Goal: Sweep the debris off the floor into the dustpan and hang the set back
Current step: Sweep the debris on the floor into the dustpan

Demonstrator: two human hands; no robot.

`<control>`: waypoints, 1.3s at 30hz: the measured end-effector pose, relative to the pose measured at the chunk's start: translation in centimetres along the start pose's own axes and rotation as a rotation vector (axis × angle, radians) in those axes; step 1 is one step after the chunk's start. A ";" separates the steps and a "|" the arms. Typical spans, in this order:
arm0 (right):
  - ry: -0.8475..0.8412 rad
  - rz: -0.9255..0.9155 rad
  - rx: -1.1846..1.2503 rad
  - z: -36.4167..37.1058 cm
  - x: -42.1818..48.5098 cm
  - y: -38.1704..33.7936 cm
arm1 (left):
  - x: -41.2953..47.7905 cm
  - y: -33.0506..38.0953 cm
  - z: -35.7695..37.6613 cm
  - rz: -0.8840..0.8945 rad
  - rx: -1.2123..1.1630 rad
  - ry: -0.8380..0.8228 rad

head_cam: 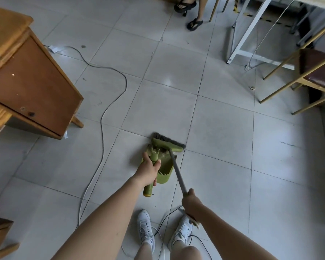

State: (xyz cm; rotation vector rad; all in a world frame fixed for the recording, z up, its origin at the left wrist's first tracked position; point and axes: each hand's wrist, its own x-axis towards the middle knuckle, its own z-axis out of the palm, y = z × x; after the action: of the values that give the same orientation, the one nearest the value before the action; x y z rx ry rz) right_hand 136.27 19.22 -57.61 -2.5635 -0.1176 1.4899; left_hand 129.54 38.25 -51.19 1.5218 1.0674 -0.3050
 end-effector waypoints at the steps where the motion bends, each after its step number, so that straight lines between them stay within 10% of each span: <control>1: -0.015 -0.004 0.008 0.5 -0.8 0.8 | 0.0 0.0 0.0 0.004 -0.001 0.001; 39: 0.015 0.041 0.051 -4.6 0.5 -5.2 | -4.0 -0.4 0.1 -0.006 0.119 0.055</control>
State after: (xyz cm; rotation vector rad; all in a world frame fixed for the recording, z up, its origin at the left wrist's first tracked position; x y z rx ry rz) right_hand 140.65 23.91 -54.83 -2.5512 -0.0242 1.4680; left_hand 127.12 36.34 -48.61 1.6414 1.1136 -0.3379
